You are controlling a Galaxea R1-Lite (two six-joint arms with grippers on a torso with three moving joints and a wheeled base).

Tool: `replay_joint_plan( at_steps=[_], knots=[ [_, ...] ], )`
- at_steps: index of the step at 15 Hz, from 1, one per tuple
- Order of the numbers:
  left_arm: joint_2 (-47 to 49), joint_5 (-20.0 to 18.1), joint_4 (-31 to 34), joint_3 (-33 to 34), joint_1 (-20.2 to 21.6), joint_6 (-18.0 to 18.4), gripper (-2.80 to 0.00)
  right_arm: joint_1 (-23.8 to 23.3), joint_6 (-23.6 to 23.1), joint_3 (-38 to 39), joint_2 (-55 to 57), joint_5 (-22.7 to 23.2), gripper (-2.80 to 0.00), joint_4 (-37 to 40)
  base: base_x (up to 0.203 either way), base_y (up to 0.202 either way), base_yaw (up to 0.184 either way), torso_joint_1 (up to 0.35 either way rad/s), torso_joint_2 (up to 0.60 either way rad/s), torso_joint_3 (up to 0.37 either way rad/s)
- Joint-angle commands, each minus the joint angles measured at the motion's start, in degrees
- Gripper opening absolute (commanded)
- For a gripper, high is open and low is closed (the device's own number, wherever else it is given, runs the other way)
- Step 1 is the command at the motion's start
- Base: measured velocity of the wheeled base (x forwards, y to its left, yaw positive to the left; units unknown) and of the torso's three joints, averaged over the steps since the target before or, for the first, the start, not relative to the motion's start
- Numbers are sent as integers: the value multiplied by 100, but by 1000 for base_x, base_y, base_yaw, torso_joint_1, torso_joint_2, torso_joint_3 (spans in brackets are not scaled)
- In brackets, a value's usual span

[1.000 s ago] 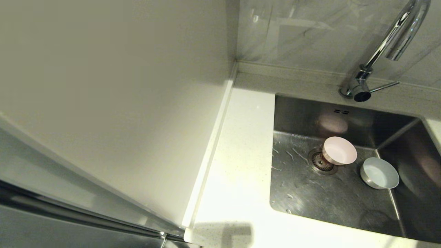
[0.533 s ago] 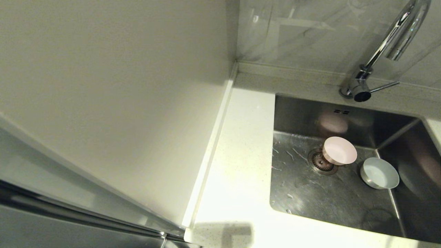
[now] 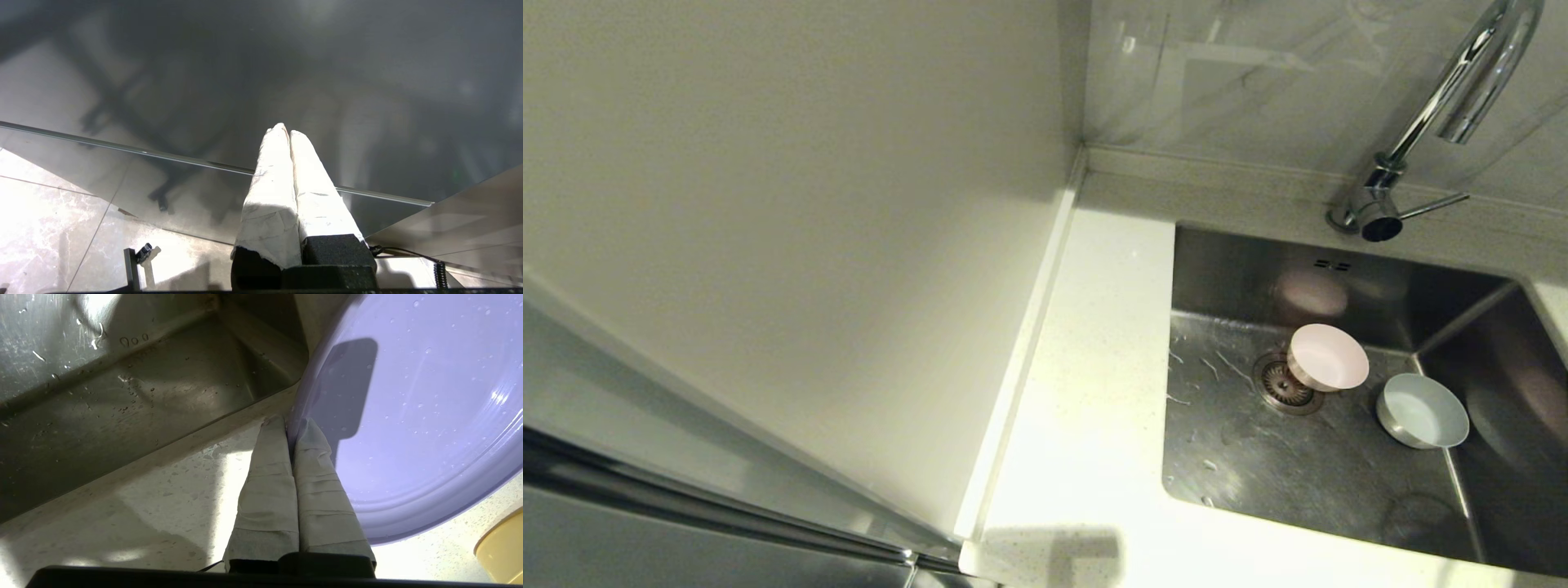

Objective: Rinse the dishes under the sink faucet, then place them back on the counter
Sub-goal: Put a plate into the sink

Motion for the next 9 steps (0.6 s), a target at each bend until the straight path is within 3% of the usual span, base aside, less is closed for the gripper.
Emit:
replay_joint_plan(
  at_steps=[1, 5, 9],
  knots=[
    [0, 0, -5, 18, 1, -6, -280, 3, -15, 7, -112, 8, -280, 12, 0, 0, 0, 0, 0, 0],
    [0, 0, -5, 11, 1, -6, -280, 278, -35, 9, -380, -6, -280, 7, 0, 0, 0, 0, 0, 0],
    [0, 0, -5, 18, 1, -6, -280, 1036, -35, -14, -749, -156, -280, 3, 0, 0, 0, 0, 0, 0]
  ],
)
